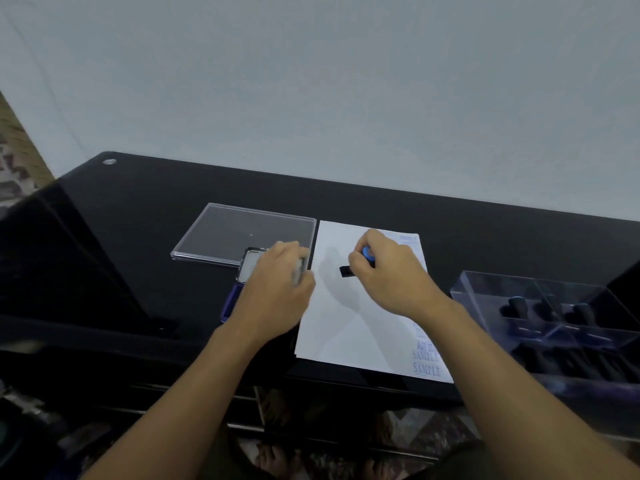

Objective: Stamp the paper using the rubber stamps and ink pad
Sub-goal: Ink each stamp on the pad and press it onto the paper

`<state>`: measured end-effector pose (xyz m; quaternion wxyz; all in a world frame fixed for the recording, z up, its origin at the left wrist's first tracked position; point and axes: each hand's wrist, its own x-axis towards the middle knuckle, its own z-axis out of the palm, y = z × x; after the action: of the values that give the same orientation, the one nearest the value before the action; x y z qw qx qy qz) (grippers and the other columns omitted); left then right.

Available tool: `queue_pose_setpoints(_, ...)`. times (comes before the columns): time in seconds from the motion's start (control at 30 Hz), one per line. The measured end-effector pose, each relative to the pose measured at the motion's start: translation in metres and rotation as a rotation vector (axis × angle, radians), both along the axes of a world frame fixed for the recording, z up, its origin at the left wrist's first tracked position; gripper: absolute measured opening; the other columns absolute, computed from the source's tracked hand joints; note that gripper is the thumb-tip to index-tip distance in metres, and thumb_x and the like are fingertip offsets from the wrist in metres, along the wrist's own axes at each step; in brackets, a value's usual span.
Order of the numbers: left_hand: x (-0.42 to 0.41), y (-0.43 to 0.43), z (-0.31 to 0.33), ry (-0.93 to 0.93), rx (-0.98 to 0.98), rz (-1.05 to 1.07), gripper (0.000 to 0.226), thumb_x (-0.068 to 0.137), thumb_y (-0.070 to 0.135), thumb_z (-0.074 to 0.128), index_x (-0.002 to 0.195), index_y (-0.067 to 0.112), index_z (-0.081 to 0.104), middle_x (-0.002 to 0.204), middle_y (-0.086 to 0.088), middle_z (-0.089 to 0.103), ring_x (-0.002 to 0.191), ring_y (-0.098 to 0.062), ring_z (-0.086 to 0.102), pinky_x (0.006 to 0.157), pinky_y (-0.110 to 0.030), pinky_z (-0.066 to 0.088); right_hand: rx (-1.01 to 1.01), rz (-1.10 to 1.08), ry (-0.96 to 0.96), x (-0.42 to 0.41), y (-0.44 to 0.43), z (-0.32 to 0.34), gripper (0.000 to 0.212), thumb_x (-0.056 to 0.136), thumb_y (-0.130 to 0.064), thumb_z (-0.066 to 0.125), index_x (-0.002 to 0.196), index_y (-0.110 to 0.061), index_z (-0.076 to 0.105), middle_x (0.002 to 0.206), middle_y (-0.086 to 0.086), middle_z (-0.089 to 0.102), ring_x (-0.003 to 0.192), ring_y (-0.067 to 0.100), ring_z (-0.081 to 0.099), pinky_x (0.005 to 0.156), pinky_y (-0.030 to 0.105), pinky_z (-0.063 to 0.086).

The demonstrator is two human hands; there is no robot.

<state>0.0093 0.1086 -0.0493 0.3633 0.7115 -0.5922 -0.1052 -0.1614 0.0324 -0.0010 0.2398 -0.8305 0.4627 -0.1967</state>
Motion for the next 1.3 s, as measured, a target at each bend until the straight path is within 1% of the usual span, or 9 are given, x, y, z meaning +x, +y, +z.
queue_pose_setpoints(0.07, 0.022, 0.010, 0.001, -0.039, 0.008, 0.058, 0.031, 0.095, 0.020, 0.052, 0.125, 0.018, 0.056, 0.134, 0.004, 0.050, 0.130, -0.014, 0.038, 0.100, -0.029, 0.034, 0.004, 0.052, -0.005, 0.014, 0.005, -0.003, 0.013, 0.103, -0.028, 0.047, 0.094, -0.020, 0.053, 0.081, 0.000, 0.062, 0.063, 0.013, 0.053, 0.054, 0.025, 0.039)
queue_pose_setpoints(0.17, 0.057, 0.026, -0.004, -0.066, 0.049, 0.126, 0.037, 0.095, 0.024, 0.052, 0.132, 0.019, 0.053, 0.143, 0.003, 0.046, 0.138, -0.016, 0.034, 0.111, -0.034, 0.032, 0.009, 0.112, 0.010, 0.037, 0.014, -0.007, 0.016, 0.101, -0.032, 0.048, 0.096, -0.018, 0.055, 0.087, 0.001, 0.063, 0.071, 0.014, 0.056, 0.055, 0.026, 0.040)
queue_pose_setpoints(0.33, 0.102, 0.047, -0.016, -0.125, 0.147, 0.218, 0.043, 0.096, 0.026, 0.054, 0.137, 0.013, 0.052, 0.147, -0.004, 0.046, 0.139, -0.019, 0.035, 0.116, -0.036, 0.027, 0.028, 0.230, 0.053, 0.077, 0.027, -0.010, 0.022, 0.102, -0.033, 0.045, 0.096, -0.013, 0.053, 0.083, 0.004, 0.062, 0.074, 0.022, 0.060, 0.059, 0.032, 0.046)
queue_pose_setpoints(0.43, 0.118, 0.056, -0.026, -0.166, 0.162, 0.248, 0.042, 0.094, 0.025, 0.054, 0.134, 0.010, 0.054, 0.139, -0.004, 0.051, 0.133, -0.024, 0.041, 0.114, -0.045, 0.032, 0.036, 0.298, 0.105, 0.097, 0.033, -0.012, 0.022, 0.101, -0.031, 0.047, 0.094, -0.011, 0.053, 0.082, 0.006, 0.061, 0.073, 0.024, 0.059, 0.059, 0.036, 0.047)
queue_pose_setpoints(0.57, 0.124, 0.064, -0.043, -0.173, 0.215, 0.324, 0.045, 0.097, 0.029, 0.052, 0.139, 0.013, 0.051, 0.151, -0.006, 0.040, 0.143, -0.023, 0.030, 0.118, -0.052, 0.016, 0.018, 0.364, 0.163, 0.118, 0.036, -0.017, 0.020, 0.101, -0.032, 0.047, 0.091, -0.015, 0.053, 0.084, 0.000, 0.060, 0.073, 0.021, 0.058, 0.060, 0.034, 0.047)
queue_pose_setpoints(0.67, 0.120, 0.067, -0.055, -0.211, 0.222, 0.323, 0.048, 0.100, 0.033, 0.046, 0.144, 0.013, 0.046, 0.157, -0.007, 0.033, 0.148, -0.021, 0.021, 0.120, -0.049, 0.011, -0.026, 0.391, 0.213, 0.126, 0.038, -0.021, 0.021, 0.102, -0.033, 0.045, 0.094, -0.016, 0.055, 0.091, 0.003, 0.064, 0.080, 0.021, 0.060, 0.071, 0.040, 0.054)
queue_pose_setpoints(0.77, 0.119, 0.067, -0.059, -0.245, 0.211, 0.337, 0.049, 0.100, 0.034, 0.044, 0.144, 0.014, 0.045, 0.157, -0.006, 0.033, 0.148, -0.021, 0.022, 0.121, -0.047, 0.012, -0.055, 0.402, 0.236, 0.131, 0.040, -0.025, 0.020, 0.102, -0.033, 0.045, 0.095, -0.016, 0.054, 0.094, 0.004, 0.064, 0.082, 0.021, 0.060, 0.076, 0.042, 0.055)
queue_pose_setpoints(1.0, 0.118, 0.067, -0.060, -0.281, 0.206, 0.345, 0.048, 0.098, 0.035, 0.043, 0.142, 0.014, 0.046, 0.156, -0.006, 0.034, 0.148, -0.021, 0.022, 0.121, -0.047, 0.014, -0.096, 0.391, 0.296, 0.135, 0.050, -0.034, 0.020, 0.104, -0.033, 0.039, 0.103, -0.015, 0.047, 0.094, 0.013, 0.062, 0.083, 0.030, 0.057, 0.068, 0.039, 0.051)
queue_pose_setpoints(1.3, 0.116, 0.066, -0.059, -0.274, 0.215, 0.355, 0.047, 0.099, 0.033, 0.041, 0.142, 0.014, 0.044, 0.157, -0.005, 0.032, 0.148, -0.020, 0.019, 0.121, -0.047, 0.012, -0.100, 0.316, 0.278, 0.141, 0.055, -0.042, 0.016, 0.102, -0.030, 0.039, 0.094, -0.016, 0.039, 0.083, 0.013, 0.055, 0.080, 0.035, 0.053, 0.063, 0.036, 0.040)
